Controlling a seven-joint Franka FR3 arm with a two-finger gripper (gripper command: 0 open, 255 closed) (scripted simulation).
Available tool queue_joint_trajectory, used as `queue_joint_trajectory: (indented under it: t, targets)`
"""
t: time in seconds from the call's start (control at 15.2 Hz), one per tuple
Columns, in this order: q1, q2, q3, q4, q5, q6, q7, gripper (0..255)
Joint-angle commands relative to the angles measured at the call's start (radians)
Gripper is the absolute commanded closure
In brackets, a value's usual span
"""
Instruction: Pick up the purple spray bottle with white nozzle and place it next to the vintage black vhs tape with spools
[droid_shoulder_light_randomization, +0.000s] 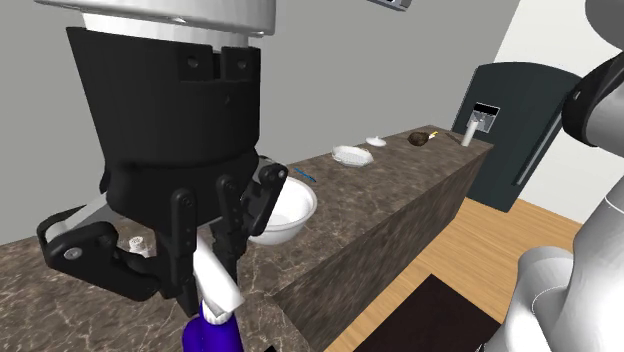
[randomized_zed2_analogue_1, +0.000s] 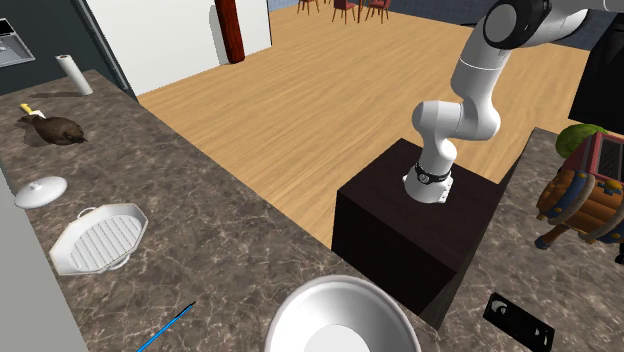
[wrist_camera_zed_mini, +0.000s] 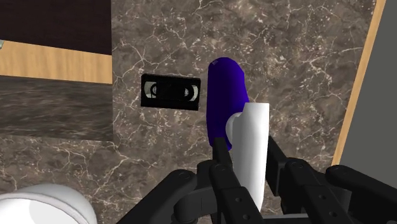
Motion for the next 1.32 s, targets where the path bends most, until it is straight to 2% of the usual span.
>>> queue_joint_trajectory:
  t: [0.0,1.25]
  targets:
    - [-0.004,-0.017,-0.003,-0.048,0.01,0.035,-0.006,255]
    - [-0.012,-0.072,-0.012,-0.362,0.041,0.302,-0.033,255]
